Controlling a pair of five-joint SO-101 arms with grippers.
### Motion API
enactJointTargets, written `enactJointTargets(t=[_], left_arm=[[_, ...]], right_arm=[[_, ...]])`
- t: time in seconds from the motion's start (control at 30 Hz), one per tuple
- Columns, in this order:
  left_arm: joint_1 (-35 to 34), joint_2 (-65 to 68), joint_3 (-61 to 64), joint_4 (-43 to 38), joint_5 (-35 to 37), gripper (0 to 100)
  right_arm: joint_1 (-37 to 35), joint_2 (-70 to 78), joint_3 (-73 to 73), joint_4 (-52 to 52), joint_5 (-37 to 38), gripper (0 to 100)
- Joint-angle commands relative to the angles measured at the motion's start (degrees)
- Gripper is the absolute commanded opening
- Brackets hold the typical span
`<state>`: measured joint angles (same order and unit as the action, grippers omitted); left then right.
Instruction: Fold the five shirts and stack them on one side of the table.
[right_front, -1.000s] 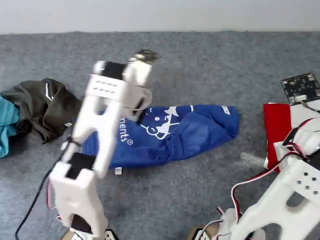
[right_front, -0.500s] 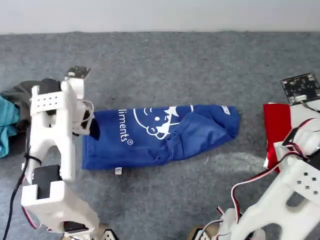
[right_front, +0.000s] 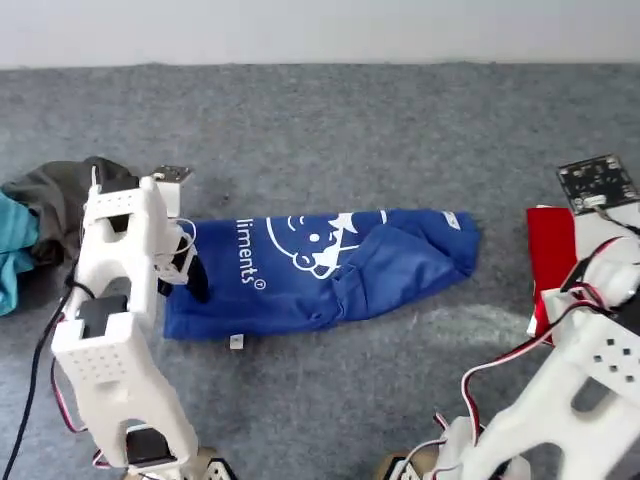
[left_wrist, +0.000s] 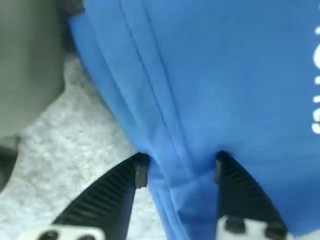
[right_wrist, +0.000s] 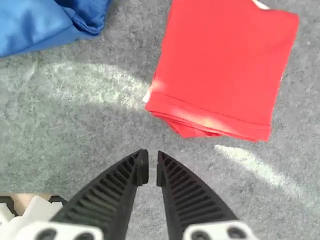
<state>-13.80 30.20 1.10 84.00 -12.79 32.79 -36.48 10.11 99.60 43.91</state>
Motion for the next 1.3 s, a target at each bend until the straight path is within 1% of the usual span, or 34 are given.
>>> enactJointTargets(t=[0.0,0.17,0.3,0.43,0.53,0.67,0.87,1.0,1.17,1.27], left_arm=[[-0.2,3.7,-4.7,0.6,2.7,17],[0.1,5.5,-8.0,2.6,2.7,1],[0.2,2.4,-8.0,4.6,2.9,1],[0.4,-6.2,-8.0,6.4,4.1,1],[2.8,-12.5,-8.0,9.4,4.1,1],[9.4,-18.6,-8.0,13.5,5.2,1],[20.4,-24.2,-8.0,13.4,11.5,1],[28.7,-25.1,-8.1,8.9,12.2,1],[36.0,-23.7,-8.4,2.1,12.2,1],[39.6,-21.2,-11.0,-0.2,12.2,1]], right_arm=[[0.7,-1.1,-0.5,-0.9,-0.2,4.3],[0.7,-1.1,-0.5,-0.9,-0.1,4.2],[0.7,-1.1,-0.5,-0.9,-0.1,4.2],[0.7,-1.1,-0.4,-0.9,-0.1,4.2],[0.7,-1.1,-0.3,-0.9,-0.1,4.2],[0.7,-1.1,-0.3,-0.9,-0.3,4.2],[0.7,-1.1,-0.2,-0.9,-0.4,4.2],[0.7,-1.1,-0.2,-0.9,-0.4,4.2],[0.7,-1.1,-0.2,-0.9,-0.2,4.2],[0.7,-1.1,-0.2,-0.7,-0.2,4.2]])
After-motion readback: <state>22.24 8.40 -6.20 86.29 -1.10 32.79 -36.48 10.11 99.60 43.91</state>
